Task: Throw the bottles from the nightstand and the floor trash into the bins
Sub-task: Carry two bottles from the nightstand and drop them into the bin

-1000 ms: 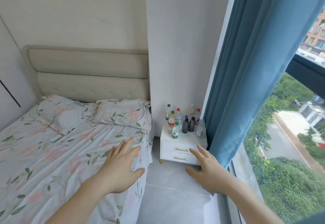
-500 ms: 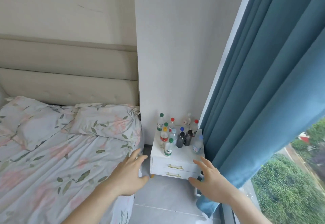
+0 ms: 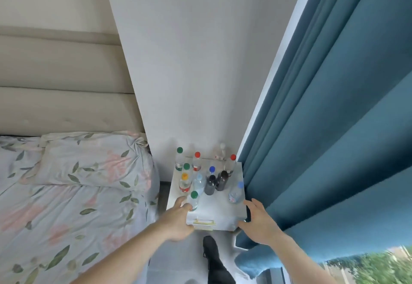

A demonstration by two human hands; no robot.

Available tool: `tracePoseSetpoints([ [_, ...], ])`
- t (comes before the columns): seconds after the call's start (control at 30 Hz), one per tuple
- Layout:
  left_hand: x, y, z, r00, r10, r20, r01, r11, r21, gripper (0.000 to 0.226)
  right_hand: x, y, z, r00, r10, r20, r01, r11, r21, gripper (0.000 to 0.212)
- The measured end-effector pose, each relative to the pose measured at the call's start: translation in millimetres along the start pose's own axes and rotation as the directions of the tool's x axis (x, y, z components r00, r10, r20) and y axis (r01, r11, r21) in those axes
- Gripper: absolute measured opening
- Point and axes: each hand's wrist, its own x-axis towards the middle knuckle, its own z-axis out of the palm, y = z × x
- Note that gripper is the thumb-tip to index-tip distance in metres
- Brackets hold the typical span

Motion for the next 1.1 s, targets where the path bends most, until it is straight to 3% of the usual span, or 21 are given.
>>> tracePoseSetpoints([
  [0.33,159,12,-1,0.980,-0.143,0.138,0.159,0.981,-0.107,0.074,202,36,-25,0.973,0.144,0.178,-0.115,0.980,-0.163,0.070],
  [0.57,223,9,34,0.953,-0.236,0.191,0.273,0.942,-0.195,0.072,293,54,-12,0.967,0.124,0.225,-0.052,0.953,-0.299,0.060],
  [0.73,238,6,51,0.943,-0.285,0.170,0.317,0.926,-0.207,0.066,317,72,5,0.961,0.130,0.244,-0.058,0.958,-0.281,0.055],
  [0.87,239,0,59,0.939,-0.314,0.140,0.340,0.906,-0.251,0.056,321,75,1,0.981,0.097,0.170,-0.059,0.975,-0.213,0.036],
  [1.0,224,3,52,0.941,-0.326,0.090,0.337,0.885,-0.321,0.048,313,66,-9,0.987,-0.003,0.160,0.038,0.977,-0.212,0.013],
  [1.1,187,8,40,0.941,-0.338,0.018,0.319,0.868,-0.381,0.037,292,48,-14,0.971,-0.115,0.211,0.165,0.957,-0.238,0.011],
])
